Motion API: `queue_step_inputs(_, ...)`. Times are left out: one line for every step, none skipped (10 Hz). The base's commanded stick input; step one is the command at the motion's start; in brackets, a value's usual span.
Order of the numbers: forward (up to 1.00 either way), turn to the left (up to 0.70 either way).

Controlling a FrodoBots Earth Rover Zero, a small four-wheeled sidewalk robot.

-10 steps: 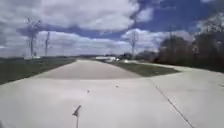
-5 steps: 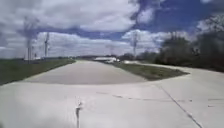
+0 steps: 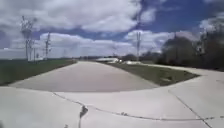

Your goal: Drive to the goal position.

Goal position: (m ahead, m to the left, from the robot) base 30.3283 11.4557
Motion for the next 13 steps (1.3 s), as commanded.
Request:
queue_step_inputs(1.0, 0.0)
queue_step_inputs(1.0, 0.0)
queue_step_inputs(1.0, 0.0)
queue_step_inputs(1.0, 0.0)
queue_step_inputs(1.0, 0.0)
queue_step_inputs(1.0, 0.0)
queue_step_inputs(1.0, 0.0)
queue_step_inputs(1.0, 0.0)
queue_step_inputs(1.0, 0.0)
queue_step_inputs(1.0, 0.0)
queue_step_inputs(1.0, 0.0)
queue_step_inputs(1.0, 0.0)
queue_step_inputs(1.0, 0.0)
